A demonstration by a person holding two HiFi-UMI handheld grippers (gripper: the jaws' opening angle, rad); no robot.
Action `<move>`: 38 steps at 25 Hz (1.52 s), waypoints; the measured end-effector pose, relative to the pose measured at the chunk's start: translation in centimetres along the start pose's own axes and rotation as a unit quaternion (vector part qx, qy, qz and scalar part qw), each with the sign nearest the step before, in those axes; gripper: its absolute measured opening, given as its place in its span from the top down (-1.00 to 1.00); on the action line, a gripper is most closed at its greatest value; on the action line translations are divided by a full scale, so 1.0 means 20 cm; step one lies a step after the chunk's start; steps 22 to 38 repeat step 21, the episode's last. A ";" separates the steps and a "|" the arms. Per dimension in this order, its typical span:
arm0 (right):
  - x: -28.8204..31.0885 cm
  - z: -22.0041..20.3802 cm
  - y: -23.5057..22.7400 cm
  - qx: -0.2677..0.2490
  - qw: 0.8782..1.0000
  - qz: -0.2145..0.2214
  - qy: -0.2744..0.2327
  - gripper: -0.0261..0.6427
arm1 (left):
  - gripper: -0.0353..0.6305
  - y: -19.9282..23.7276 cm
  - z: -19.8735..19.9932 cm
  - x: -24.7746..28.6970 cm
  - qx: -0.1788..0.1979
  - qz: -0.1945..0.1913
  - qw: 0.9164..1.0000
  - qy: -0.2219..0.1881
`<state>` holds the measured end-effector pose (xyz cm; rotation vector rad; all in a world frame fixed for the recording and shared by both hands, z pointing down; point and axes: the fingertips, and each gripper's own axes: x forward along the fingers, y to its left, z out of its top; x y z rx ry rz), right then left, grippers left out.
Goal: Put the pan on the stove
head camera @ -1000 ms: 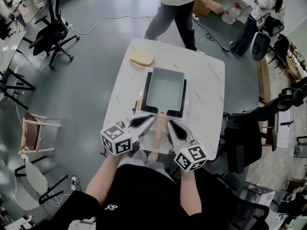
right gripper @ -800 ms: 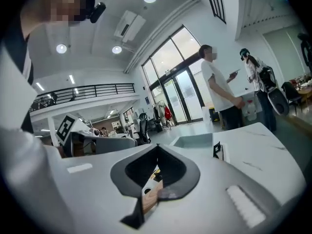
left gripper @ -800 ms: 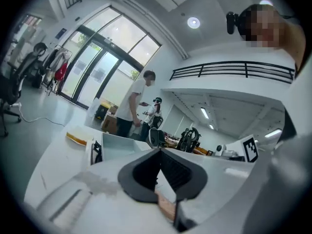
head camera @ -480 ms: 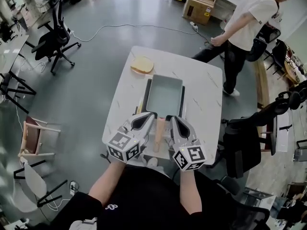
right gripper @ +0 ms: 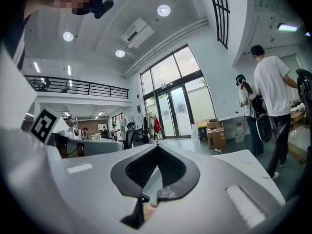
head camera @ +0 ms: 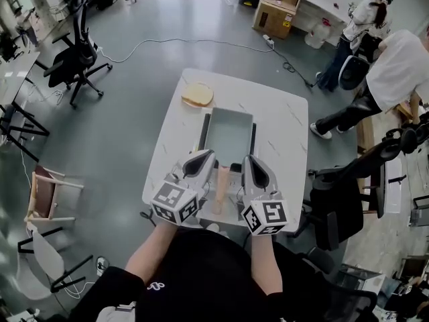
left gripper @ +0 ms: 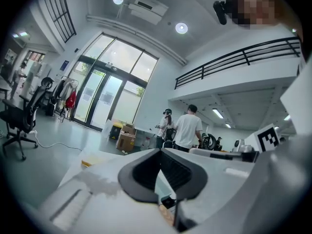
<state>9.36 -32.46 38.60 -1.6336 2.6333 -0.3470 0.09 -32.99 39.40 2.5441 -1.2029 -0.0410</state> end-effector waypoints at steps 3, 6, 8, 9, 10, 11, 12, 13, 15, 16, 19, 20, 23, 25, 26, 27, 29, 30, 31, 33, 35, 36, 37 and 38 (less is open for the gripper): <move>0.01 0.01 0.00 -0.001 1.000 -0.001 -0.001 0.96 | 0.89 0.01 0.01 0.01 -0.001 -0.001 1.000 -0.001; 0.02 0.02 0.00 -0.003 1.000 -0.002 -0.002 0.96 | 0.89 0.01 0.02 0.02 0.000 -0.003 1.000 0.000; 0.02 0.03 -0.01 -0.004 1.000 -0.002 -0.002 0.96 | 0.89 0.01 0.02 0.04 -0.001 -0.004 1.000 0.003; 0.02 0.03 -0.01 -0.004 1.000 -0.002 -0.001 0.96 | 0.89 0.00 0.01 0.04 -0.001 -0.005 1.000 0.004; 0.02 0.03 -0.01 -0.005 1.000 -0.001 -0.001 0.96 | 0.89 0.00 0.01 0.05 -0.001 -0.005 1.000 0.005; 0.02 0.03 -0.02 -0.005 1.000 -0.001 -0.001 0.96 | 0.89 0.00 0.01 0.05 -0.001 -0.005 1.000 0.005; 0.02 0.02 -0.02 -0.006 1.000 -0.001 0.000 0.96 | 0.89 0.00 0.01 0.05 -0.001 -0.006 1.000 0.006; 0.02 0.02 -0.02 -0.007 1.000 -0.001 0.000 0.96 | 0.89 0.00 0.01 0.06 -0.001 -0.006 1.000 0.006; 0.03 0.02 -0.03 -0.008 1.000 -0.001 0.000 0.96 | 0.89 0.01 0.00 0.07 -0.001 -0.007 1.000 0.007; 0.03 0.02 -0.03 -0.009 1.000 0.000 0.000 0.96 | 0.89 0.01 0.00 0.07 -0.001 -0.007 1.000 0.007; 0.04 0.02 -0.03 -0.009 1.000 0.000 0.000 0.96 | 0.89 0.01 0.00 0.08 -0.002 -0.007 1.000 0.008; 0.04 0.02 -0.04 -0.010 1.000 0.001 0.000 0.96 | 0.89 0.01 0.00 0.09 -0.001 -0.006 1.000 0.008; 0.04 0.02 -0.04 -0.010 1.000 0.001 0.000 0.96 | 0.89 0.01 0.00 0.09 -0.001 -0.006 1.000 0.009; 0.04 0.02 -0.04 -0.010 1.000 0.001 0.000 0.96 | 0.89 0.01 0.00 0.09 -0.001 -0.006 1.000 0.009; 0.04 0.02 -0.04 -0.010 1.000 0.001 0.000 0.96 | 0.89 0.01 0.00 0.09 -0.001 -0.006 1.000 0.009; 0.04 0.02 -0.04 -0.010 1.000 0.001 0.000 0.96 | 0.89 0.01 0.00 0.09 -0.001 -0.006 1.000 0.009; 0.04 0.02 -0.04 -0.010 1.000 0.001 0.000 0.96 | 0.89 0.01 0.00 0.09 -0.001 -0.006 1.000 0.009; 0.04 0.02 -0.04 -0.010 1.000 0.001 0.000 0.96 | 0.89 0.01 0.00 0.09 -0.001 -0.006 1.000 0.009; 0.04 0.02 -0.04 -0.010 1.000 0.001 0.000 0.96 | 0.89 0.01 0.00 0.09 -0.001 -0.006 1.000 0.009; 0.04 0.02 -0.04 -0.010 1.000 0.001 0.000 0.96 | 0.89 0.01 0.00 0.09 -0.001 -0.006 1.000 0.009; 0.04 0.02 -0.04 -0.010 1.000 0.001 0.000 0.96 | 0.89 0.01 0.00 0.09 -0.001 -0.006 1.000 0.009; 0.04 0.02 -0.04 -0.010 1.000 0.001 0.000 0.96 | 0.89 0.01 0.00 0.09 -0.001 -0.006 1.000 0.009; 0.04 0.02 -0.04 -0.010 1.000 0.001 0.000 0.96 | 0.89 0.01 0.00 0.09 -0.001 -0.006 1.000 0.009; 0.04 0.02 -0.04 -0.010 1.000 0.001 0.000 0.96 | 0.89 0.01 0.00 0.09 -0.001 -0.006 1.000 0.009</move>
